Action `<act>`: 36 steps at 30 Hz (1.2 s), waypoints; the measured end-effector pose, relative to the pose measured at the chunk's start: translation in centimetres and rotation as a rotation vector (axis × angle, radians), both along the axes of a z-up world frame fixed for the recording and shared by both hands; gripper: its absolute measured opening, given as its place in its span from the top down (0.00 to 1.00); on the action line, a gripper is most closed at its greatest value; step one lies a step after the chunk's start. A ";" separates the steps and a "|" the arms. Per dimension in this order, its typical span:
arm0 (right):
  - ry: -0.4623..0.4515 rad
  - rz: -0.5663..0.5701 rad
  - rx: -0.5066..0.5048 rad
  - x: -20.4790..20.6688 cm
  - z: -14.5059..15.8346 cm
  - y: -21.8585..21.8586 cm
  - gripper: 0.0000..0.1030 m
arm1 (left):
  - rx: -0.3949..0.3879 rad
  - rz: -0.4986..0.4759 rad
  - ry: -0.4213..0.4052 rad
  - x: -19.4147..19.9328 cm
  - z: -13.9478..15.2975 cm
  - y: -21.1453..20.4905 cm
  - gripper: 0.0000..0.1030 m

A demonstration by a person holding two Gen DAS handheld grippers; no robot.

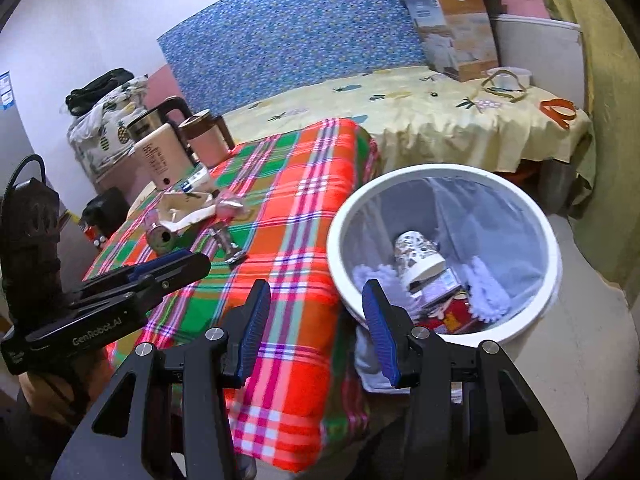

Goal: Collect trash
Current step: 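Move both open tools back over the table toward the remaining trash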

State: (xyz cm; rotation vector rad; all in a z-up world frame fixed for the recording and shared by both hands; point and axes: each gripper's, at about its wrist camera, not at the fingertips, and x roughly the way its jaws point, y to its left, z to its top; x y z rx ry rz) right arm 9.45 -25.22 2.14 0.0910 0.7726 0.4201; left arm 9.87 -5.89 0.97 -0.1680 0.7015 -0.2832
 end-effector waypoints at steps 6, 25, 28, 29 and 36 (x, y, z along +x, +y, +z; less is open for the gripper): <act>0.013 0.032 -0.002 -0.2 -0.3 1.4 0.51 | 0.010 0.034 0.008 -0.9 -0.7 1.6 0.65; 0.036 0.128 -0.019 0.5 -1.2 5.2 0.51 | 0.018 0.170 0.028 -1.8 -1.5 7.4 0.65; 0.037 0.146 -0.027 0.7 -1.2 6.0 0.51 | 0.020 0.192 0.025 -1.6 -1.5 8.3 0.65; 0.037 0.150 -0.027 0.8 -1.2 6.2 0.51 | 0.021 0.200 0.024 -1.6 -1.5 8.6 0.65; 0.043 0.183 -0.032 1.5 -1.5 7.5 0.51 | 0.035 0.251 0.012 -0.9 -1.2 11.0 0.65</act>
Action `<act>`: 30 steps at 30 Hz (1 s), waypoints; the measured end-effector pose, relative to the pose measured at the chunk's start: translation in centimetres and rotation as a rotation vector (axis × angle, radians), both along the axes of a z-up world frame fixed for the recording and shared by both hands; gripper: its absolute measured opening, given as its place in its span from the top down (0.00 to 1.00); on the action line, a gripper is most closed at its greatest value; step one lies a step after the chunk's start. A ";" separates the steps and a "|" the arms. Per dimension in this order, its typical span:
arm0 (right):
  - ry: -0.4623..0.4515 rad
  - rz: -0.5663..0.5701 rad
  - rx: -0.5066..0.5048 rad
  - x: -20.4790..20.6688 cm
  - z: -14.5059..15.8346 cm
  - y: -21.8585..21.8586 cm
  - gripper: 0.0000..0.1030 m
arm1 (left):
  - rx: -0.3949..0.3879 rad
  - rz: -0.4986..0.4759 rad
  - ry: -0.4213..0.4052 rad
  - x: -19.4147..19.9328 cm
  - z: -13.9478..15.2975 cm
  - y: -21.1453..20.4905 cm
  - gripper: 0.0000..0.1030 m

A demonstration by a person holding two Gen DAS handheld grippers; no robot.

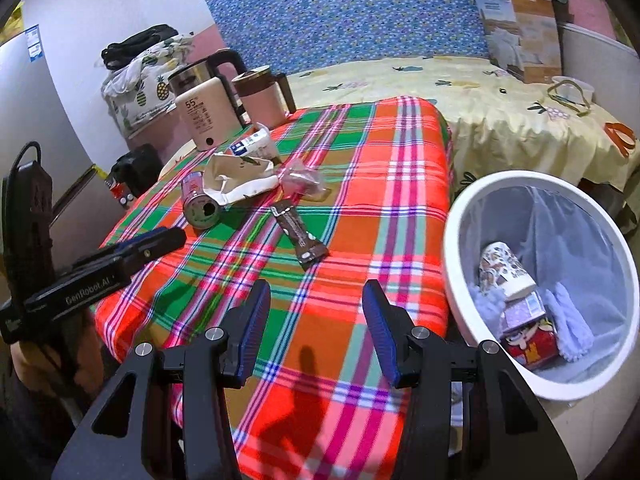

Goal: Collect trash
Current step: 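Move both open tools back over the table toward the remaining trash, then grasp the brown snack wrapper with the right tool while the left tool grasps the white napkin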

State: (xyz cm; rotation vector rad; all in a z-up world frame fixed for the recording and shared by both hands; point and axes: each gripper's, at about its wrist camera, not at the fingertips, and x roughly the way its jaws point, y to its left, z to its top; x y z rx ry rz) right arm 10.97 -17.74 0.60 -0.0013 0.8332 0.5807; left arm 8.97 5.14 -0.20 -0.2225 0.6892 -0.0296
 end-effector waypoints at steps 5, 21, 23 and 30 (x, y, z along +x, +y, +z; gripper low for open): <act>0.006 0.023 -0.007 0.8 -0.3 1.2 0.51 | 0.012 0.026 -0.015 1.2 0.5 1.5 0.59; 0.034 0.061 -0.051 4.4 -2.1 4.1 0.51 | 0.059 0.038 -0.001 8.0 -0.1 3.7 0.56; 0.040 0.064 -0.061 4.8 -2.5 4.5 0.51 | 0.067 0.034 0.008 8.7 -0.4 3.6 0.56; 0.067 0.085 -0.101 5.3 -3.2 5.5 0.72 | 0.109 0.015 0.037 10.0 -1.2 2.9 0.66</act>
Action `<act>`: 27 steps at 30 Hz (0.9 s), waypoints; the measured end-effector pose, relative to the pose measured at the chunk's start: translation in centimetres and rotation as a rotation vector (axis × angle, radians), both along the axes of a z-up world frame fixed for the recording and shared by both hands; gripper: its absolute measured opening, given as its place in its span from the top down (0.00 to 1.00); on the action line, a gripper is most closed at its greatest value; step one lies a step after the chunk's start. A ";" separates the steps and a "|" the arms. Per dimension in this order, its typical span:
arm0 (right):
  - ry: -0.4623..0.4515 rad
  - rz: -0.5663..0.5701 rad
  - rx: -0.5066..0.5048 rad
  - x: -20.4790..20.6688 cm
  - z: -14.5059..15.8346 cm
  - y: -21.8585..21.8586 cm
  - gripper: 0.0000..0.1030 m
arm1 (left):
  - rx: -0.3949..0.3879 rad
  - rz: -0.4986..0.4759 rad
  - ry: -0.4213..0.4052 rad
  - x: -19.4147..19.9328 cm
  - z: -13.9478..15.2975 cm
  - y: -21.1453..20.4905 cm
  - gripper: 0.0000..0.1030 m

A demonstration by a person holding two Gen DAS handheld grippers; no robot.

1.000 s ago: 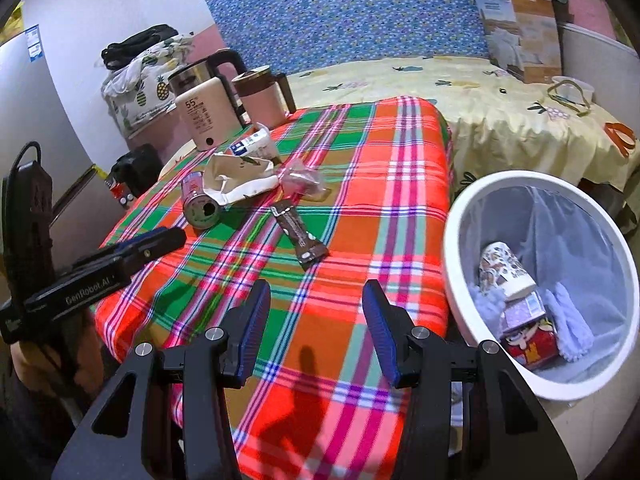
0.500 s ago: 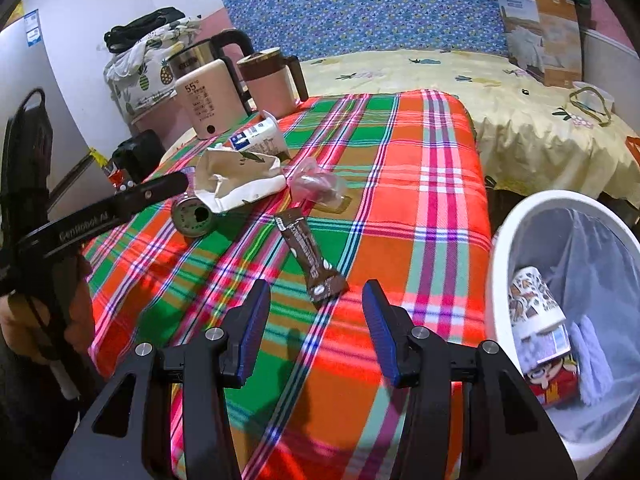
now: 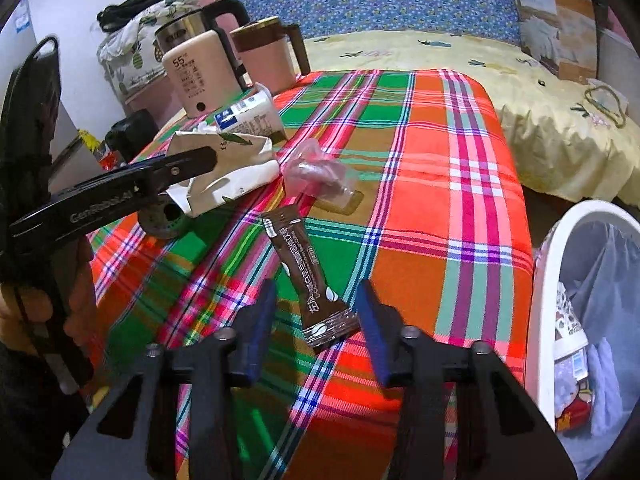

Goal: Collect trash
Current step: 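Grasp the brown snack wrapper with the right tool while the left tool grasps the white napkin, then carry the wrapper and napkin over the bin and open both tools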

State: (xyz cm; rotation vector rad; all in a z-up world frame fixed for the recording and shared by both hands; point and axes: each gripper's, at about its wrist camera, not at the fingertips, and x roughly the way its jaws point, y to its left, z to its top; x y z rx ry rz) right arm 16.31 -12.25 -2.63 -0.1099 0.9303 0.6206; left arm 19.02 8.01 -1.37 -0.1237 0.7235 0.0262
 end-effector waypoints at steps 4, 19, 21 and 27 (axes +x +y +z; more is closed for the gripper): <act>-0.024 0.015 -0.032 -0.6 0.2 0.3 0.80 | 0.008 -0.015 0.008 -0.1 -0.2 -0.7 0.74; -0.056 -0.059 0.043 -3.6 2.1 -3.6 0.84 | -0.075 -0.049 -0.030 -5.9 1.1 -3.2 0.75; -0.063 -0.075 0.053 -4.0 2.4 -4.3 0.84 | -0.086 -0.053 -0.032 -6.7 1.2 -3.7 0.75; -0.086 -0.107 0.065 -5.1 3.2 -6.1 0.84 | -0.099 -0.077 -0.036 -8.7 1.6 -5.5 0.75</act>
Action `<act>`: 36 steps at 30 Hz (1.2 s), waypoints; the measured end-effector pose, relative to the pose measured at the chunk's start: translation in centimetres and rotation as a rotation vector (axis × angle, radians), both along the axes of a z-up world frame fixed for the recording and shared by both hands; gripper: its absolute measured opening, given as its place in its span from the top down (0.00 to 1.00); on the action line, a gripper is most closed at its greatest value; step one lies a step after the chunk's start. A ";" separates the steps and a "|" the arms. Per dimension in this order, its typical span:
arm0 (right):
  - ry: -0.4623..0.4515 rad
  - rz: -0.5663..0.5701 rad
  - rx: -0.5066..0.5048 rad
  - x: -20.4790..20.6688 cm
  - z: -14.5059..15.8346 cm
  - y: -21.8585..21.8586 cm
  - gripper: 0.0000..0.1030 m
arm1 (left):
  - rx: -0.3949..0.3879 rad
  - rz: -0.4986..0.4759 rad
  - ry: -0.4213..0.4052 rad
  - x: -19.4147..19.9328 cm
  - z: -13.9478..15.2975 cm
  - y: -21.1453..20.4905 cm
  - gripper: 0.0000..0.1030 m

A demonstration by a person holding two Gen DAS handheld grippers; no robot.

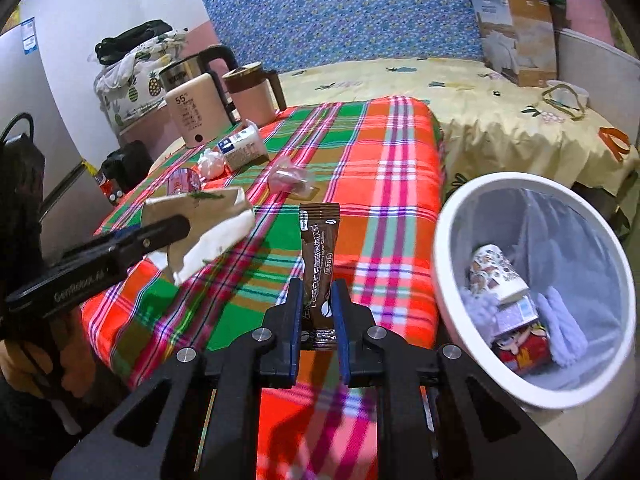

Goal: Collect trash
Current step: 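Carry the wrapper and napkin over the bin and open both tools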

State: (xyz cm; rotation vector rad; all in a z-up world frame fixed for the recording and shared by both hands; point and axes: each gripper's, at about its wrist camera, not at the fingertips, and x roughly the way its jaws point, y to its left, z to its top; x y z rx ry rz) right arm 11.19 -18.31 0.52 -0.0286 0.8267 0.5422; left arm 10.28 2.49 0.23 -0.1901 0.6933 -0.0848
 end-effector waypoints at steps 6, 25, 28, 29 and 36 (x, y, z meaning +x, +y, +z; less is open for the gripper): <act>-0.018 -0.028 0.007 -0.6 0.5 -1.2 0.84 | -0.003 -0.037 0.001 -1.3 0.1 -2.0 0.75; -0.057 -0.119 0.032 -1.3 1.3 -5.2 0.84 | 0.005 -0.136 -0.009 -1.2 1.0 -6.9 0.75; -0.064 -0.141 0.036 -1.1 1.4 -6.2 0.84 | 0.006 -0.154 -0.015 -0.8 1.4 -7.8 0.75; -0.066 -0.156 0.036 -1.0 1.5 -6.7 0.84 | 0.006 -0.160 -0.018 -0.7 1.5 -8.2 0.75; -0.064 -0.239 0.036 -0.7 1.4 -9.7 0.84 | 0.008 -0.210 -0.032 0.4 2.0 -10.7 0.75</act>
